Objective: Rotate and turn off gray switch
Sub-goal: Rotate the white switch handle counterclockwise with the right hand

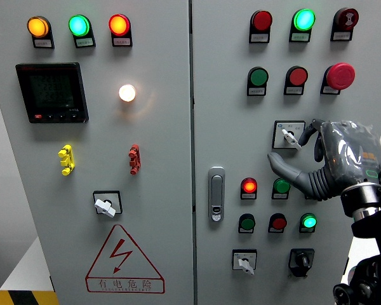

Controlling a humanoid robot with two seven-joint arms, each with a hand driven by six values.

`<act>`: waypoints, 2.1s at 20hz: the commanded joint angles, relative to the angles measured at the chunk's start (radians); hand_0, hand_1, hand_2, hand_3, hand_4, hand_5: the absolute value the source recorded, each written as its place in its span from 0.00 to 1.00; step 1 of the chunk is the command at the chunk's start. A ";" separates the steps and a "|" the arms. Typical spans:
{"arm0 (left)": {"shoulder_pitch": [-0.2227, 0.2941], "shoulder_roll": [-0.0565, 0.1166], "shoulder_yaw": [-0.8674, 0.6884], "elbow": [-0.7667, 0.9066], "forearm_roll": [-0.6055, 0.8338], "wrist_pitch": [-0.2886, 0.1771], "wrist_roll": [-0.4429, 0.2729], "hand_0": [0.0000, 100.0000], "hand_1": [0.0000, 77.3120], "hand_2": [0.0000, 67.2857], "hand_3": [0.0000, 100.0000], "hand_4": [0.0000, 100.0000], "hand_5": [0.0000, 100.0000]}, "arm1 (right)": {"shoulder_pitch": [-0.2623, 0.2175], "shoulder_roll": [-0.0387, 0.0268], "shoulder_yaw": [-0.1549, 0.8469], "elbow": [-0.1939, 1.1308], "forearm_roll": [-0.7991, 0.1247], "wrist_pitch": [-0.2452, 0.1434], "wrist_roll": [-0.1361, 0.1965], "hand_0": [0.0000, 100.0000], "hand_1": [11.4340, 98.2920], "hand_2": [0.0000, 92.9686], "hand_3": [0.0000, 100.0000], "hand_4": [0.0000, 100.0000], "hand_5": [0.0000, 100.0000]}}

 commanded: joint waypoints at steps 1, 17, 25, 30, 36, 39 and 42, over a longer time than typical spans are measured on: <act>0.000 0.000 0.000 0.000 0.000 0.000 0.000 0.34 0.00 0.18 0.22 0.12 0.12 | 0.002 -0.0001 -0.002 -0.002 -0.002 0.002 0.000 0.00 0.22 0.66 0.91 1.00 0.96; 0.000 0.000 0.000 0.000 0.000 0.000 0.000 0.34 0.00 0.18 0.22 0.12 0.12 | 0.016 0.0014 -0.013 -0.012 -0.009 0.000 -0.003 0.50 0.23 0.68 0.90 1.00 0.97; 0.000 0.000 0.000 0.000 0.000 0.000 0.000 0.34 0.00 0.18 0.22 0.12 0.12 | 0.028 0.0014 -0.037 -0.025 -0.012 0.002 -0.029 0.60 0.22 0.69 0.90 1.00 0.96; 0.000 0.000 0.000 0.000 0.000 0.000 0.000 0.34 0.00 0.18 0.22 0.12 0.12 | 0.028 0.0014 -0.050 -0.031 -0.014 0.002 -0.046 0.62 0.22 0.69 0.90 1.00 0.97; 0.000 0.000 0.000 0.000 0.000 0.000 0.000 0.34 0.00 0.18 0.22 0.12 0.12 | 0.036 0.0014 -0.053 -0.034 -0.015 0.002 -0.048 0.64 0.23 0.69 0.90 1.00 0.97; 0.000 0.000 0.000 0.000 0.000 0.000 0.000 0.34 0.00 0.18 0.22 0.12 0.12 | 0.034 0.0014 -0.054 -0.032 -0.017 0.002 -0.063 0.64 0.23 0.69 0.90 1.00 0.97; 0.000 0.000 0.000 0.000 0.000 0.000 0.000 0.34 0.00 0.18 0.22 0.12 0.12 | 0.034 0.0014 -0.054 -0.031 -0.017 0.002 -0.068 0.65 0.24 0.68 0.90 1.00 0.97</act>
